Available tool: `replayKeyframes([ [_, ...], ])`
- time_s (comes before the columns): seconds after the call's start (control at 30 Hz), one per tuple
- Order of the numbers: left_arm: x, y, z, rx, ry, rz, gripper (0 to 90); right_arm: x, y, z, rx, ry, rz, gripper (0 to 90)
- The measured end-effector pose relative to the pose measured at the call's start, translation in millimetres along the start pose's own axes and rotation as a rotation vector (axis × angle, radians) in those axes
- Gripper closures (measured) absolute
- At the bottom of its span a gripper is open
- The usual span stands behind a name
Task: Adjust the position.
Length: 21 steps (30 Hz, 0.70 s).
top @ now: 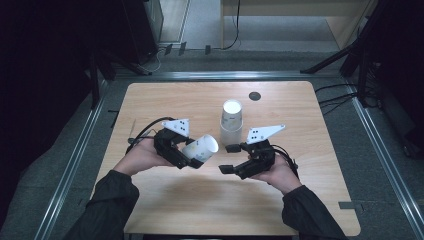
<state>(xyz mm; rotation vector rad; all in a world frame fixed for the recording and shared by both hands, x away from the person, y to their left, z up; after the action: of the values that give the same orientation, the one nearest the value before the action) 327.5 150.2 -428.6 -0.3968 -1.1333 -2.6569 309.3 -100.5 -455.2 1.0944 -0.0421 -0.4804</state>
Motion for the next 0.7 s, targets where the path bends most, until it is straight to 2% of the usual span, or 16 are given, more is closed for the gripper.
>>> replayKeyframes([
  [0.1, 2.0, 2.6, 1.3, -0.021, -0.009, -0.016, 28.2, -2.8, 1.8, -0.9, 0.018, -0.014, 0.033, 24.2],
  [0.17, 2.7, 1.9, -1.8, -0.073, 0.011, -0.032, 28.1, -3.7, 1.0, -4.0, 0.016, -0.014, 0.047, 24.2],
  [0.3, 3.9, -2.4, -10.4, -0.122, 0.01, -0.035, 28.1, -6.8, -2.8, -8.7, 0.003, 0.008, 0.073, 24.7],
  [0.33, 4.0, -3.7, -12.7, -0.132, 0.007, -0.031, 28.1, -7.4, -3.4, -9.2, -0.002, 0.001, 0.083, 25.1],
  [0.43, 4.1, -6.6, -18.4, -0.18, 0.03, -0.029, 27.9, -9.0, -3.3, -10.7, 0.007, -0.002, 0.08, 25.3],
  [0.6, 7.6, -8.7, -27.9, -0.254, 0.07, -0.077, 28.0, -10.5, -6.5, -14.3, -0.018, -0.009, 0.104, 24.6],
  [0.7, 7.9, -10.4, -35.1, -0.284, 0.053, -0.089, 28.0, -11.4, -7.6, -16.2, -0.028, -0.01, 0.116, 24.4],
])
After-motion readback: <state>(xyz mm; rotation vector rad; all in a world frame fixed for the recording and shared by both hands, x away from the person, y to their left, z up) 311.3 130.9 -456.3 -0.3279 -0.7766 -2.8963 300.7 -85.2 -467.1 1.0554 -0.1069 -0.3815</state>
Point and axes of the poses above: each handheld gripper's, and its own axes: z roughly backward along the jaws, y roughly out of its top, x roughly to its right, the point moved 2 cm from there along -z, roughly forward along the jaws, and after that the axes turned 11 degrees about -y, right-handed, at the moved point
